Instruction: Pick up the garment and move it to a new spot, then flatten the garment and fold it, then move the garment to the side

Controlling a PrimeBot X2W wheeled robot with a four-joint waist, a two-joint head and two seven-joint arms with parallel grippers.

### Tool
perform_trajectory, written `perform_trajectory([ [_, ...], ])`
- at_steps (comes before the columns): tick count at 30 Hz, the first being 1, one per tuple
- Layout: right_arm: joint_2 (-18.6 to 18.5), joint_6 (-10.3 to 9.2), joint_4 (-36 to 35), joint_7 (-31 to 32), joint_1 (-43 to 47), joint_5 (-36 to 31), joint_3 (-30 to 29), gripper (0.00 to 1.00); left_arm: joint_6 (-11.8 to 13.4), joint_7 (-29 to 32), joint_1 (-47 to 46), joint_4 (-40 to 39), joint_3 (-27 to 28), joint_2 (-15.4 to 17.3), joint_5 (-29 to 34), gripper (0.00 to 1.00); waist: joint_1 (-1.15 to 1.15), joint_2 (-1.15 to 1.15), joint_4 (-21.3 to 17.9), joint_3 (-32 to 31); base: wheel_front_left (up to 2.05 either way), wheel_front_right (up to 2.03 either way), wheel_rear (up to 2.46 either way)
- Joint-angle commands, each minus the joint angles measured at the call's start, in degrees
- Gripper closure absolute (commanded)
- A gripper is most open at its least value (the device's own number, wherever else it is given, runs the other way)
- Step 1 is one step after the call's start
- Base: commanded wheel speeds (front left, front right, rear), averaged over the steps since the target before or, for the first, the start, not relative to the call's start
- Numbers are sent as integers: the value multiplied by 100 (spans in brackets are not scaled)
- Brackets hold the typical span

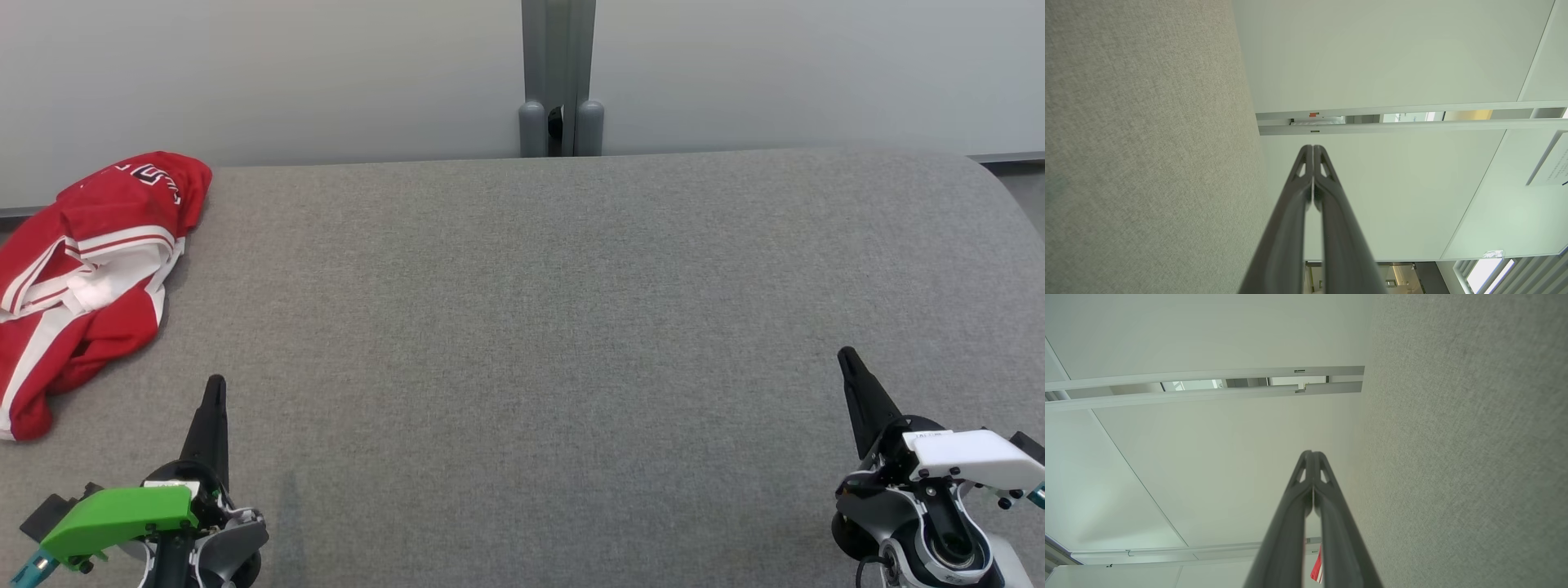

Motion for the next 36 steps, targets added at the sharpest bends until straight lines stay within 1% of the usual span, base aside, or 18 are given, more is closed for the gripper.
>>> perform_trajectory([
  [1,-26,2,-26,11,-27,38,-6,100,-16,14,-60,-8,8,3,-4,100,0,0,0,0,0,0,0],
  [36,-25,2,-26,11,-26,38,-6,100,-16,14,-61,-8,8,3,-4,100,0,0,0,0,0,0,0],
])
